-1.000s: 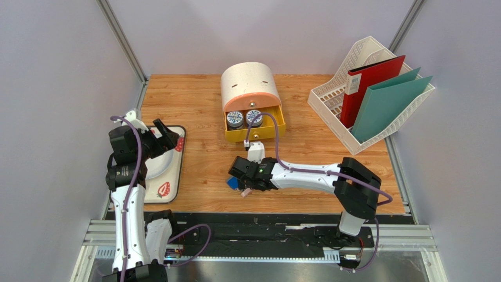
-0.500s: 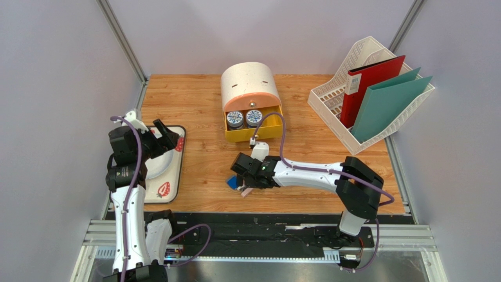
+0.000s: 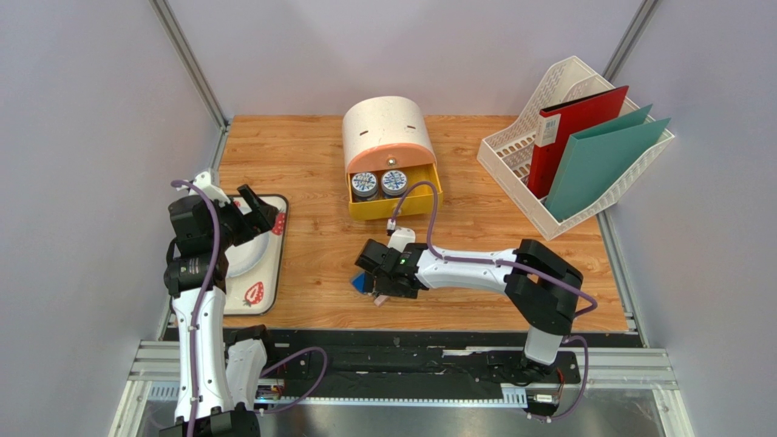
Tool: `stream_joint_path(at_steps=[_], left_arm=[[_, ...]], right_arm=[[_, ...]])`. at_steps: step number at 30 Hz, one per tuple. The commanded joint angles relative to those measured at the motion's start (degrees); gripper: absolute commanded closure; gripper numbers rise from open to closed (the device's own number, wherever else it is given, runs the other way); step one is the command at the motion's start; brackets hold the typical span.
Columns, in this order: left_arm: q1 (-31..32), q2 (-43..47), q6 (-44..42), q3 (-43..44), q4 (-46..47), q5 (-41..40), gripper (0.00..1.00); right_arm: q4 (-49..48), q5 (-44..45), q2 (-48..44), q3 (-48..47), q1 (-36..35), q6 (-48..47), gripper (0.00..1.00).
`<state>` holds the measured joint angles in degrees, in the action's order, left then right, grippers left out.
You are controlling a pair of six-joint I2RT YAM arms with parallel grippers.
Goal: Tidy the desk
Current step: Pick up the stationery from the corner of the board.
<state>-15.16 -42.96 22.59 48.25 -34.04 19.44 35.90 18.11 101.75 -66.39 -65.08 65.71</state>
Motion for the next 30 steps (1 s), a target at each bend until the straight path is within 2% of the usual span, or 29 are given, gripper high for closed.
stream_joint_path(at_steps=[1, 14, 17, 18, 20, 22, 24, 25, 30], left_arm=[[-0.58, 0.51, -0.7, -0.26, 1.35, 0.86, 0.01], [-0.57, 0.42, -0.7, -0.26, 1.35, 0.95, 0.01], [-0.57, 0.33, -0.71, -0.17, 1.35, 0.77, 0.01], [-0.66, 0.42, -0.79, -0.17, 1.26, 0.77, 0.01], [-0.58, 0.42, -0.79, -0.17, 1.35, 0.6, 0.01], [-0.66, 0.33, -0.71, -0.17, 1.35, 0.6, 0.01], [-0.57, 0.16, -0.7, -0.17, 1.43, 0.6, 0.01], [-0.57, -0.02, -0.7, -0.17, 1.35, 0.6, 0.01], [-0.66, 0.16, -0.79, -0.17, 1.43, 0.6, 0.01]], right_arm=[[-1.53, -1.23, 1.52, -0.67, 1.09, 2.75, 0.22], [-3.38, -2.47, 1.78, -0.23, 1.97, -0.84, 0.36], [-6.27, -1.59, -0.93, 1.25, 1.8, -7.77, 0.34], [-9.24, -1.59, -1.99, 2.05, 1.62, -12.67, 0.31], [-11.11, -1.24, -4.97, 4.06, 1.54, -16.74, 0.28], [-16.89, -4.38, -7.09, 6.35, 1.27, -25.31, 0.24], [-18.84, -7.54, -8.67, 7.85, 1.27, -29.05, 0.22], [-19.63, -9.82, -8.94, 8.12, 1.27, -34.63, 0.22], [-19.82, -19.66, -8.94, 9.78, 1.18, -46.89, 0.21]])
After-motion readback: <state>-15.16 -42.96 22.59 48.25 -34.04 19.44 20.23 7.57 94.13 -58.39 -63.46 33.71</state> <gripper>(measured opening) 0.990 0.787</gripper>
